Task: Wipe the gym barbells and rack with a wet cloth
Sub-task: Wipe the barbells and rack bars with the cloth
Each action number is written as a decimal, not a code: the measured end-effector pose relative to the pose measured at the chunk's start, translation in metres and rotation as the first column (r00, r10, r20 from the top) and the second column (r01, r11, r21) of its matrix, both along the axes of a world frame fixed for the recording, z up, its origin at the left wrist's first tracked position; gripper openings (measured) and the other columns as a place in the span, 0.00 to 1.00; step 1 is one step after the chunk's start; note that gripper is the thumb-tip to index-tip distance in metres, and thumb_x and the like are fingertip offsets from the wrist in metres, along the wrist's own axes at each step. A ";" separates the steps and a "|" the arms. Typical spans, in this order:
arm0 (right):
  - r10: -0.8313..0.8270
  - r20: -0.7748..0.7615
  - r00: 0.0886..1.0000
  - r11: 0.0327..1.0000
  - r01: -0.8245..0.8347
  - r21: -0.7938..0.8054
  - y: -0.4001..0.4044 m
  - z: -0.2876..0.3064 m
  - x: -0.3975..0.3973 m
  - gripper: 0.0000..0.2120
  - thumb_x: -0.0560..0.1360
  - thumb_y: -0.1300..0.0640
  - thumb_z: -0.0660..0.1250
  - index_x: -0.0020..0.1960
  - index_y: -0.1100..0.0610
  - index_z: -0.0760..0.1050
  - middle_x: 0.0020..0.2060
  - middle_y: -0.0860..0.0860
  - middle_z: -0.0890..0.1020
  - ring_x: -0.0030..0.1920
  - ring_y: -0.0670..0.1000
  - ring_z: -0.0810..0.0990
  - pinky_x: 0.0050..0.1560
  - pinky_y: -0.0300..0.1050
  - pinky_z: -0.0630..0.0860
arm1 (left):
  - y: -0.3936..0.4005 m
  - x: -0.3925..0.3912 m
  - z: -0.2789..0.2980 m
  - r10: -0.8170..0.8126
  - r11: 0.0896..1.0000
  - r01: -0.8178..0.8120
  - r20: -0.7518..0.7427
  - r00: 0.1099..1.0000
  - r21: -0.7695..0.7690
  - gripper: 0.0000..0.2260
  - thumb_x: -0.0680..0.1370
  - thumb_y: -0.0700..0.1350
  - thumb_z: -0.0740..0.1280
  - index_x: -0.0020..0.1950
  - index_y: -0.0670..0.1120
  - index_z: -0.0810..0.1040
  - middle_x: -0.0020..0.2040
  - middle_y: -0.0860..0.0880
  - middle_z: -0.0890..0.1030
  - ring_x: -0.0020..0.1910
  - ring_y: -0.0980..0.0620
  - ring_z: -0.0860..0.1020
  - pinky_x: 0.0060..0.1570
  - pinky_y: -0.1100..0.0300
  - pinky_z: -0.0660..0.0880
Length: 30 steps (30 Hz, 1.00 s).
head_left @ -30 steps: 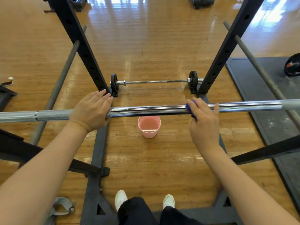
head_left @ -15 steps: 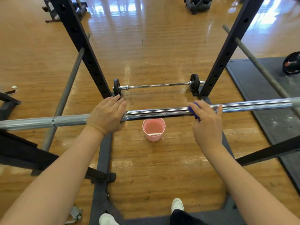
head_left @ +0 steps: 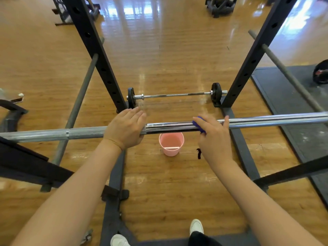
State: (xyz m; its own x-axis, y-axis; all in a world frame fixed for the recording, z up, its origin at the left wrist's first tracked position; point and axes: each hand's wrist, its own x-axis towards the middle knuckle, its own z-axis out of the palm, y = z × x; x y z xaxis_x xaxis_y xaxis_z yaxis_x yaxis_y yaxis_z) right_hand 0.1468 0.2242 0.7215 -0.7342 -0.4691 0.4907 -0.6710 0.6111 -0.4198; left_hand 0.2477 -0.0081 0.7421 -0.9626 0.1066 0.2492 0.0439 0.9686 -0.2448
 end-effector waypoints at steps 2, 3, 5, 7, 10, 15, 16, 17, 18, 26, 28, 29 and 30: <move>-0.061 0.029 0.998 0.998 0.061 0.005 0.009 -0.001 -0.006 0.20 0.65 0.76 0.67 0.54 0.62 0.81 0.52 0.58 0.82 0.55 0.60 0.80 0.66 0.63 0.50 | 0.000 0.000 0.000 -0.001 1.000 0.001 -0.014 1.000 -0.007 0.18 0.71 0.45 0.60 0.50 0.34 0.80 0.47 0.38 0.83 0.49 0.40 0.82 0.50 0.50 0.78; -0.080 0.025 0.997 0.997 0.080 0.004 0.008 -0.002 -0.005 0.20 0.65 0.76 0.67 0.54 0.63 0.80 0.52 0.59 0.81 0.54 0.60 0.80 0.66 0.63 0.50 | 0.000 -0.001 -0.001 -0.011 1.000 0.010 -0.030 0.999 -0.014 0.17 0.70 0.45 0.63 0.50 0.34 0.80 0.47 0.38 0.83 0.49 0.40 0.82 0.50 0.49 0.78; -0.091 0.001 0.996 0.996 0.091 -0.006 -0.002 -0.003 0.000 0.20 0.63 0.76 0.66 0.53 0.64 0.80 0.51 0.60 0.82 0.53 0.61 0.80 0.65 0.66 0.55 | 0.001 -0.001 0.000 -0.020 1.000 0.019 -0.043 0.999 -0.025 0.16 0.67 0.43 0.66 0.49 0.34 0.80 0.46 0.38 0.83 0.48 0.39 0.82 0.50 0.49 0.78; -0.048 -0.062 0.997 0.999 0.047 -0.019 -0.017 -0.004 0.010 0.17 0.65 0.72 0.63 0.52 0.65 0.81 0.49 0.60 0.82 0.52 0.60 0.81 0.62 0.68 0.60 | 0.001 -0.001 0.000 -0.017 1.000 0.016 -0.037 0.999 -0.022 0.16 0.70 0.44 0.62 0.49 0.34 0.80 0.46 0.38 0.83 0.48 0.40 0.82 0.50 0.50 0.78; 0.048 -0.104 0.993 0.998 -0.051 -0.023 -0.035 -0.004 0.025 0.19 0.68 0.67 0.56 0.52 0.64 0.81 0.49 0.59 0.82 0.52 0.58 0.82 0.61 0.66 0.61 | 0.002 0.000 0.001 0.008 1.000 -0.008 -0.008 1.000 0.003 0.17 0.71 0.45 0.60 0.50 0.34 0.80 0.46 0.38 0.83 0.48 0.39 0.82 0.49 0.49 0.78; 0.119 -0.066 0.991 0.993 -0.118 0.016 -0.017 -0.001 0.012 0.19 0.65 0.70 0.66 0.54 0.59 0.82 0.53 0.55 0.82 0.55 0.55 0.81 0.64 0.66 0.58 | 0.004 0.002 0.003 0.036 0.999 -0.037 0.053 0.998 0.015 0.20 0.63 0.41 0.76 0.51 0.33 0.80 0.47 0.37 0.83 0.48 0.39 0.82 0.50 0.47 0.78; 0.084 -0.014 0.996 0.996 -0.084 0.000 -0.006 0.000 0.006 0.20 0.65 0.72 0.66 0.55 0.59 0.81 0.54 0.55 0.82 0.56 0.56 0.80 0.66 0.66 0.55 | 0.004 0.002 0.003 0.038 0.999 -0.039 0.056 0.998 0.017 0.20 0.63 0.42 0.76 0.51 0.34 0.80 0.47 0.38 0.83 0.48 0.39 0.82 0.50 0.48 0.78; 0.036 0.042 0.998 0.999 -0.036 -0.016 0.004 0.000 0.001 0.22 0.65 0.74 0.67 0.55 0.59 0.81 0.55 0.56 0.81 0.57 0.57 0.79 0.67 0.64 0.52 | 0.004 0.002 0.003 0.031 0.999 -0.032 0.043 0.999 0.018 0.20 0.63 0.42 0.76 0.51 0.34 0.80 0.47 0.38 0.83 0.48 0.39 0.82 0.50 0.48 0.78; -0.013 0.081 0.997 1.000 0.016 -0.027 0.013 0.001 -0.002 0.22 0.66 0.76 0.66 0.56 0.59 0.81 0.56 0.56 0.81 0.58 0.57 0.78 0.68 0.62 0.49 | 0.003 0.002 0.002 0.025 0.999 -0.026 0.035 0.999 0.018 0.18 0.65 0.42 0.74 0.51 0.34 0.80 0.47 0.38 0.83 0.48 0.39 0.82 0.50 0.48 0.78; 0.024 -0.017 1.000 0.999 -0.025 -0.040 -0.018 -0.010 0.017 0.21 0.65 0.70 0.60 0.55 0.63 0.80 0.55 0.60 0.80 0.58 0.61 0.79 0.65 0.65 0.60 | 0.006 0.003 0.005 0.002 1.000 -0.002 0.039 0.999 -0.005 0.14 0.65 0.40 0.73 0.48 0.35 0.80 0.46 0.38 0.83 0.47 0.40 0.82 0.49 0.50 0.78; 0.082 -0.049 0.995 0.996 -0.083 -0.018 -0.021 -0.011 0.021 0.21 0.67 0.65 0.58 0.56 0.62 0.80 0.56 0.59 0.80 0.59 0.60 0.78 0.64 0.65 0.61 | 0.006 0.003 0.002 0.012 1.000 -0.011 0.007 1.000 -0.020 0.15 0.67 0.39 0.73 0.51 0.34 0.80 0.48 0.38 0.83 0.50 0.39 0.82 0.52 0.48 0.77; 0.098 -0.058 0.993 0.995 -0.099 -0.014 -0.019 -0.011 0.020 0.21 0.67 0.65 0.58 0.57 0.61 0.80 0.56 0.58 0.80 0.59 0.59 0.78 0.64 0.65 0.60 | 0.006 0.003 0.000 0.032 0.999 -0.032 -0.012 0.999 -0.017 0.15 0.68 0.39 0.71 0.53 0.35 0.79 0.51 0.37 0.82 0.52 0.39 0.81 0.54 0.47 0.76; 0.108 -0.061 0.992 0.994 -0.109 -0.014 -0.016 -0.012 0.017 0.22 0.66 0.67 0.60 0.57 0.60 0.80 0.57 0.57 0.80 0.60 0.58 0.78 0.65 0.66 0.58 | 0.009 0.004 -0.003 0.073 0.997 -0.073 -0.031 0.997 0.002 0.15 0.70 0.39 0.68 0.55 0.35 0.79 0.53 0.37 0.82 0.55 0.39 0.80 0.55 0.45 0.75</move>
State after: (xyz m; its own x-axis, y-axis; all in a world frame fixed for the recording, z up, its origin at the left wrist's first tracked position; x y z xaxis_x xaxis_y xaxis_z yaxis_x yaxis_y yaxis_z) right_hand 0.1639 0.2086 0.7098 -0.6479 -0.5358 0.5415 -0.7577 0.5260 -0.3862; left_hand 0.2513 0.0006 0.7387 -0.9595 0.0363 0.2792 -0.0345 0.9691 -0.2443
